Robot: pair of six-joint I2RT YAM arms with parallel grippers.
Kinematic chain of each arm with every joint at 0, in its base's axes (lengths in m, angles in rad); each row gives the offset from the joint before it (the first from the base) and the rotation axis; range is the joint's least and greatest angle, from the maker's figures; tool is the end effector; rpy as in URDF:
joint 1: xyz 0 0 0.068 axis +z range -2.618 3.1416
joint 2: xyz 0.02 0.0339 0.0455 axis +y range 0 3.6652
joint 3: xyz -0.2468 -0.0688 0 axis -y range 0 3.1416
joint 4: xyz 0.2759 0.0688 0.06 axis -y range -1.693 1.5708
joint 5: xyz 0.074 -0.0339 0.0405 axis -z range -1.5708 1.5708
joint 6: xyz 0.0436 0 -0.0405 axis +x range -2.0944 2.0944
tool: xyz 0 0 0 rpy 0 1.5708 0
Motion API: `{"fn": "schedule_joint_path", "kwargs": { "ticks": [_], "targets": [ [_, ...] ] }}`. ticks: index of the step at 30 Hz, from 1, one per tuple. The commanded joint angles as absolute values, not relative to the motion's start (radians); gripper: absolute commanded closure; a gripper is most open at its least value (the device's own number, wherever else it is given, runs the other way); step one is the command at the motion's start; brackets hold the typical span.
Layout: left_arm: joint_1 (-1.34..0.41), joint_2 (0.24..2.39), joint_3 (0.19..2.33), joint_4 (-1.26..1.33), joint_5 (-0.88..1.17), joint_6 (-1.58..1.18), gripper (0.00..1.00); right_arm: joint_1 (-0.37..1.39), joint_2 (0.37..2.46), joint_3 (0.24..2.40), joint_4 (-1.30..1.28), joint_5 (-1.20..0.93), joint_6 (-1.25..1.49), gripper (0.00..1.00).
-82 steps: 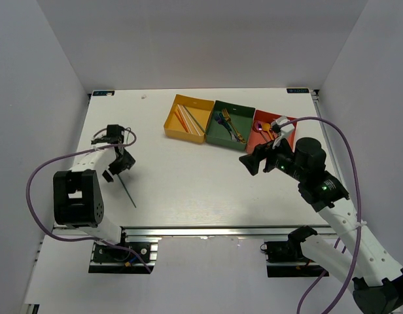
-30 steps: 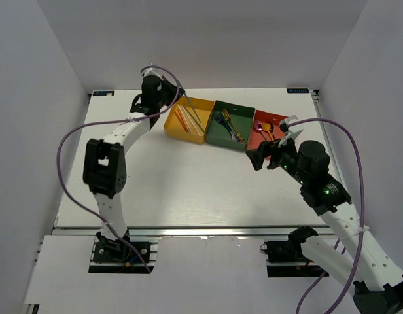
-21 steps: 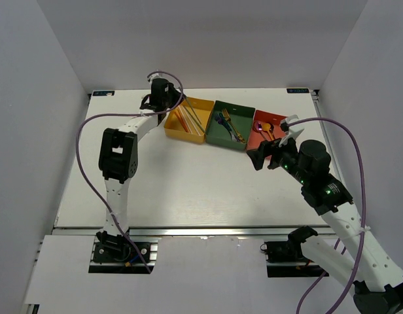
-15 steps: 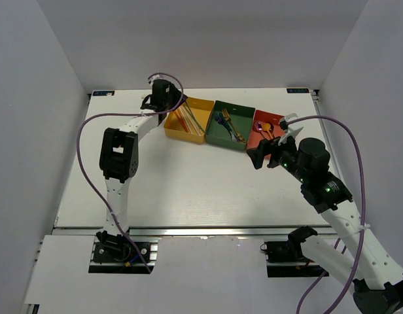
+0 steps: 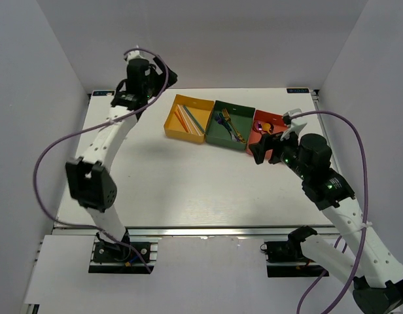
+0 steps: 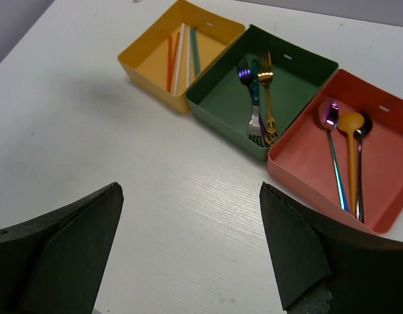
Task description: Sort the eating utensils into containers
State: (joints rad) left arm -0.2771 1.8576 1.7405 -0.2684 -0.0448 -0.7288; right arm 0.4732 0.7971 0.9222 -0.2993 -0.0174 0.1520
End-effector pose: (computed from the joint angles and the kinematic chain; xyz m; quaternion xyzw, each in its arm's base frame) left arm 0.4620 -0.1294 0.3334 -0.1979 0.8054 -0.2529 0.4982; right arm 0.2040 0.1053 0.3636 -0.1280 0.7552 0.2041 0.6097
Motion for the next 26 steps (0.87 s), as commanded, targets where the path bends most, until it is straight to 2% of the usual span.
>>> {"fn": "schedule_joint_path", "kwargs": {
  "ticks": [1,3,4,7,14,19,26],
  "targets": [
    [-0.281,1.646,1.715,-0.574,-0.235,-0.557,0.02,0.472,0.766,0.969,-0.342,0.102,0.187,0.11],
    [-0.281,1.533,1.652,-0.659,-0.335,-0.506,0.02,0.472,0.759,0.976,-0.377,0.185,0.212,0.11],
    [-0.281,1.493,1.556,-0.716,-0.438,-0.485,0.02,0.472,0.759,0.988,-0.418,0.21,0.216,0.11],
    [-0.275,1.303,1.302,-0.738,-0.579,-0.476,0.02,0.472,0.77,0.993,-0.474,0.284,0.232,0.11],
    [-0.261,0.892,0.938,-0.658,-0.666,-0.451,0.02,0.472,0.687,0.893,-0.471,0.348,0.226,0.11],
    [-0.261,0.706,0.865,-0.641,-0.675,-0.474,0.02,0.472,0.652,0.844,-0.48,0.333,0.227,0.11],
    [-0.261,0.727,0.873,-0.644,-0.686,-0.477,0.02,0.472,0.669,0.834,-0.468,0.311,0.233,0.11]
  ]
}}
